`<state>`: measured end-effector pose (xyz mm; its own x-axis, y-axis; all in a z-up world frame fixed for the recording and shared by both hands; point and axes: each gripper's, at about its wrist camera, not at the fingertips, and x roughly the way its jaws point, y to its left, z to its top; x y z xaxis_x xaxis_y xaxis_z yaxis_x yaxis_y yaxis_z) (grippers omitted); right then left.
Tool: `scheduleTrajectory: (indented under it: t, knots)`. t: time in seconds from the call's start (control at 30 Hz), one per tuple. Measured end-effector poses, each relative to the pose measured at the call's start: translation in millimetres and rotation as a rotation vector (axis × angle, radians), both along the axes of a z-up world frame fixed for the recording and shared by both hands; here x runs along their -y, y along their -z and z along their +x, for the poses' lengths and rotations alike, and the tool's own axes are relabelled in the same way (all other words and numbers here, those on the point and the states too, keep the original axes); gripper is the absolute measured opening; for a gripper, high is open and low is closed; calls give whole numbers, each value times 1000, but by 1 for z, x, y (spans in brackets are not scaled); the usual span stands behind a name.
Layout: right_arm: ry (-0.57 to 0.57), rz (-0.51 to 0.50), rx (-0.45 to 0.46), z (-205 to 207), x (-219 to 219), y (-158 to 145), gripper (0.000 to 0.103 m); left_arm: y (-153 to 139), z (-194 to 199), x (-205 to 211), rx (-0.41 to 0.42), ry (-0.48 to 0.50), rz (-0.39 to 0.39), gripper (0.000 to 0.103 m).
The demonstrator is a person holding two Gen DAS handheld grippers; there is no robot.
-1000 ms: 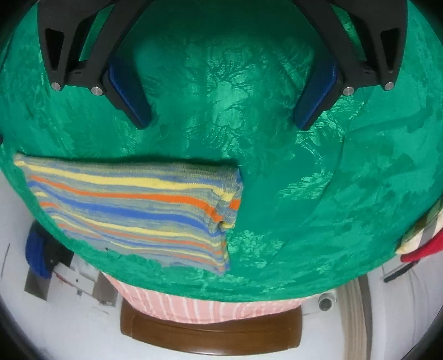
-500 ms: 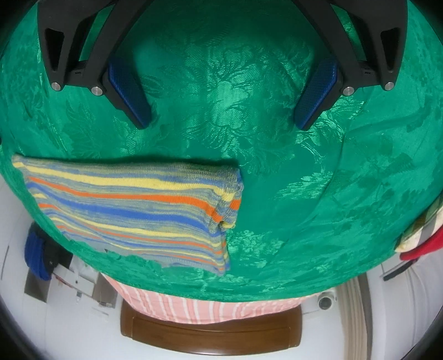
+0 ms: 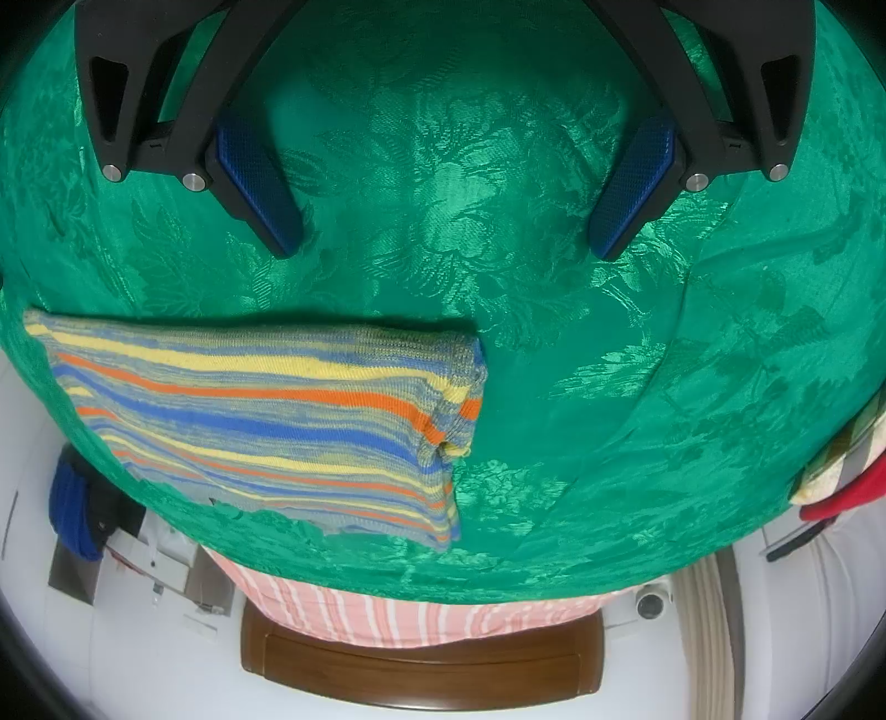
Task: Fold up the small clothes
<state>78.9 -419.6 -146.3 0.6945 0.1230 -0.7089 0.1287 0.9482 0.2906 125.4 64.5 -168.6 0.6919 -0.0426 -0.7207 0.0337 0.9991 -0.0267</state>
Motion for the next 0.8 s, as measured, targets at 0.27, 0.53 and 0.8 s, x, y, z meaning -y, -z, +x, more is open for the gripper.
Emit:
scheduleTrajectory:
  t: [0.27, 0.53, 0.8]
  knots:
    - [-1, -6, -2, 1, -1, 0, 95, 0, 0, 0, 0, 0, 0, 103]
    - [-1, -5, -1, 1, 0, 0, 95, 0, 0, 0, 0, 0, 0, 103]
    - [-2, -3, 4, 1, 0, 0, 95, 0, 0, 0, 0, 0, 0, 103]
